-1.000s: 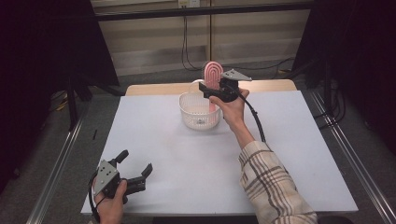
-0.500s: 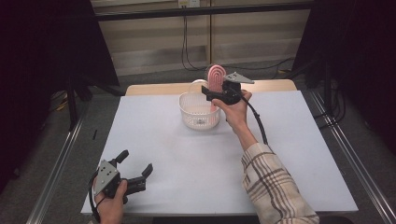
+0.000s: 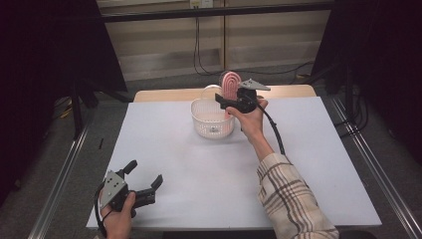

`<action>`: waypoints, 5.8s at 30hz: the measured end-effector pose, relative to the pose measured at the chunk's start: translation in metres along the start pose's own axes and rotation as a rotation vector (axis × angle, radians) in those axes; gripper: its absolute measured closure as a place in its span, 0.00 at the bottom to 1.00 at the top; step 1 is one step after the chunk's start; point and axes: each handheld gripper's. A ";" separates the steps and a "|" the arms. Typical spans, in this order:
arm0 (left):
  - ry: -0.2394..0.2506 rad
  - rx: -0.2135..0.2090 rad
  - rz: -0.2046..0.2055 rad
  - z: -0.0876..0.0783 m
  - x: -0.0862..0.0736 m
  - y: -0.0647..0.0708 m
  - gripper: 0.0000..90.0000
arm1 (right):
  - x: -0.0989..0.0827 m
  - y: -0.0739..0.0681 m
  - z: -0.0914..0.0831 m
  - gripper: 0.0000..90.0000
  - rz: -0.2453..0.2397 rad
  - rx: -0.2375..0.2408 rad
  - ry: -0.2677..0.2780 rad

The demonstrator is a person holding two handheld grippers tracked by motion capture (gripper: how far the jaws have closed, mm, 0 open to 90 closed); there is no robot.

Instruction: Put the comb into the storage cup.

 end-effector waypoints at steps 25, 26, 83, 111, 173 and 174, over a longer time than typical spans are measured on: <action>0.003 -0.006 -0.004 0.001 0.000 0.000 0.02 | 0.006 0.010 0.014 0.18 0.020 -0.059 -0.008; 0.003 -0.008 -0.004 0.000 0.000 0.000 0.02 | 0.006 0.010 0.014 0.17 0.007 -0.065 -0.005; 0.002 -0.002 -0.003 0.000 0.000 0.000 0.02 | 0.008 0.006 -0.003 0.03 -0.001 -0.064 -0.003; 0.002 -0.001 -0.001 0.000 0.000 0.000 0.02 | 0.013 0.005 -0.025 0.02 -0.028 -0.053 0.031; -0.004 0.013 0.001 0.003 0.000 0.000 0.02 | -0.001 0.021 -0.125 0.00 -0.148 -0.117 0.123; -0.001 0.013 -0.007 0.003 0.000 0.000 0.02 | -0.003 0.021 -0.126 0.00 -0.148 -0.123 0.123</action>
Point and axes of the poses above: each handheld gripper's, and its own axes: z roughly forward along the jaws, x roughly out of its top, y roughly to its right, and after that the axes turned 10 degrees about z, right-handed
